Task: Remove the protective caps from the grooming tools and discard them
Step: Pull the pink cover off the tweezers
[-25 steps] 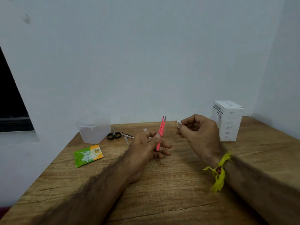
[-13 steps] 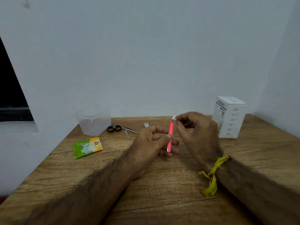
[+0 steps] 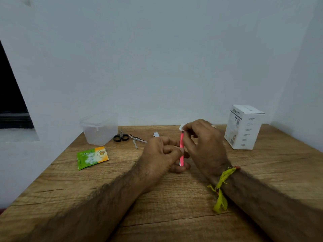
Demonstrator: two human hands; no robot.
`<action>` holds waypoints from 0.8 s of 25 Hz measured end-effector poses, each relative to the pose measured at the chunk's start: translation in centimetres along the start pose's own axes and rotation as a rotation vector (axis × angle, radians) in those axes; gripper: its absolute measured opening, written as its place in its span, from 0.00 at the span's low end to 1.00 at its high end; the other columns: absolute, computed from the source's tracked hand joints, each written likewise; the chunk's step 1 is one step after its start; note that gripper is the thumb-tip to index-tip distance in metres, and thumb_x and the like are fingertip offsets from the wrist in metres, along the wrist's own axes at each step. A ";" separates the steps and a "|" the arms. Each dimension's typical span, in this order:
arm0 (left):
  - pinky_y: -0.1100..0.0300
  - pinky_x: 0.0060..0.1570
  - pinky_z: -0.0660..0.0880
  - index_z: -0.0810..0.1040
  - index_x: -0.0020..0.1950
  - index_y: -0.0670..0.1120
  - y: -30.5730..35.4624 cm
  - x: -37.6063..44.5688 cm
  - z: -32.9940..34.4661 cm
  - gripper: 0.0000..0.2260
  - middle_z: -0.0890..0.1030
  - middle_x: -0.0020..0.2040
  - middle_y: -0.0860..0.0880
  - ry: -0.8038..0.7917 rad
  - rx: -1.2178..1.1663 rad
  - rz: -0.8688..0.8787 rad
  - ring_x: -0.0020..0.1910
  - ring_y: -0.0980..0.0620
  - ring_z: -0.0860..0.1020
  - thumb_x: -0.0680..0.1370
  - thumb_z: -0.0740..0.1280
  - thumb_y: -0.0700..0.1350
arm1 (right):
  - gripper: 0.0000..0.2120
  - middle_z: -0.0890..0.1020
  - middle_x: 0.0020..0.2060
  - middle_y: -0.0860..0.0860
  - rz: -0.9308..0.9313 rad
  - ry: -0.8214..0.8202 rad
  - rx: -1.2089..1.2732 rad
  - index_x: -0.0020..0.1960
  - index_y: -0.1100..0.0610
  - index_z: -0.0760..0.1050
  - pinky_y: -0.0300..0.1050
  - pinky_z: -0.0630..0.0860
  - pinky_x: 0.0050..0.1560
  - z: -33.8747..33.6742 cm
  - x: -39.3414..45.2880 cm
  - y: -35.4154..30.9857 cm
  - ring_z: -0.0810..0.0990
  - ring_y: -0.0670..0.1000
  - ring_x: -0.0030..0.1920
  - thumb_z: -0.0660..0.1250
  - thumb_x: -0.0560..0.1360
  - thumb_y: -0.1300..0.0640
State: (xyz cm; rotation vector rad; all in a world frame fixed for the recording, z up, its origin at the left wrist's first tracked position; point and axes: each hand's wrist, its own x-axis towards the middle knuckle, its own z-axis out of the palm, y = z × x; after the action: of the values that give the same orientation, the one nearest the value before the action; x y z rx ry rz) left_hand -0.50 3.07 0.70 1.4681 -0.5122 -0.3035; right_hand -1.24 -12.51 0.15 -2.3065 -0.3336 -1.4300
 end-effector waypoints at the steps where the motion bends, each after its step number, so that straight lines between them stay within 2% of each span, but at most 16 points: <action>1: 0.57 0.35 0.83 0.78 0.56 0.38 0.0 0.0 0.0 0.06 0.86 0.43 0.39 0.002 -0.006 -0.002 0.41 0.38 0.86 0.79 0.69 0.36 | 0.05 0.81 0.42 0.50 0.012 -0.024 -0.004 0.47 0.59 0.80 0.51 0.79 0.44 0.1 -0.1 0.1 0.79 0.50 0.43 0.72 0.73 0.67; 9: 0.59 0.34 0.82 0.78 0.57 0.39 0.1 -0.1 0.1 0.07 0.86 0.44 0.39 0.019 -0.019 -0.016 0.40 0.40 0.86 0.79 0.68 0.35 | 0.03 0.81 0.40 0.52 -0.101 0.000 -0.082 0.46 0.60 0.80 0.49 0.76 0.44 0.0 -0.2 -0.2 0.79 0.53 0.42 0.72 0.73 0.66; 15: 0.60 0.34 0.82 0.78 0.57 0.38 0.1 -0.1 0.1 0.07 0.86 0.44 0.40 0.024 -0.032 -0.028 0.40 0.41 0.86 0.79 0.68 0.35 | 0.05 0.81 0.40 0.52 -0.089 -0.027 -0.121 0.46 0.59 0.80 0.43 0.71 0.45 0.0 -0.1 0.0 0.78 0.53 0.41 0.73 0.72 0.66; 18: 0.60 0.33 0.81 0.78 0.57 0.37 0.2 -0.1 0.2 0.06 0.86 0.43 0.38 0.040 -0.062 -0.024 0.38 0.41 0.86 0.79 0.67 0.33 | 0.05 0.80 0.39 0.52 -0.119 -0.063 -0.144 0.45 0.59 0.79 0.46 0.72 0.44 0.0 -0.3 -0.2 0.78 0.54 0.41 0.73 0.72 0.66; 20: 0.59 0.34 0.82 0.77 0.57 0.37 0.2 -0.2 0.2 0.07 0.86 0.44 0.38 0.050 -0.071 -0.027 0.39 0.39 0.86 0.79 0.68 0.34 | 0.03 0.80 0.39 0.52 -0.081 -0.031 -0.114 0.45 0.59 0.79 0.49 0.75 0.43 -0.5 -0.2 0.0 0.78 0.53 0.40 0.73 0.74 0.65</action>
State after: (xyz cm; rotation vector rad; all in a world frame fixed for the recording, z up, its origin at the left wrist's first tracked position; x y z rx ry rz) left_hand -0.80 2.97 0.89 1.4110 -0.4370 -0.3027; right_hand -1.68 -12.75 0.14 -2.4341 -0.3670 -1.4885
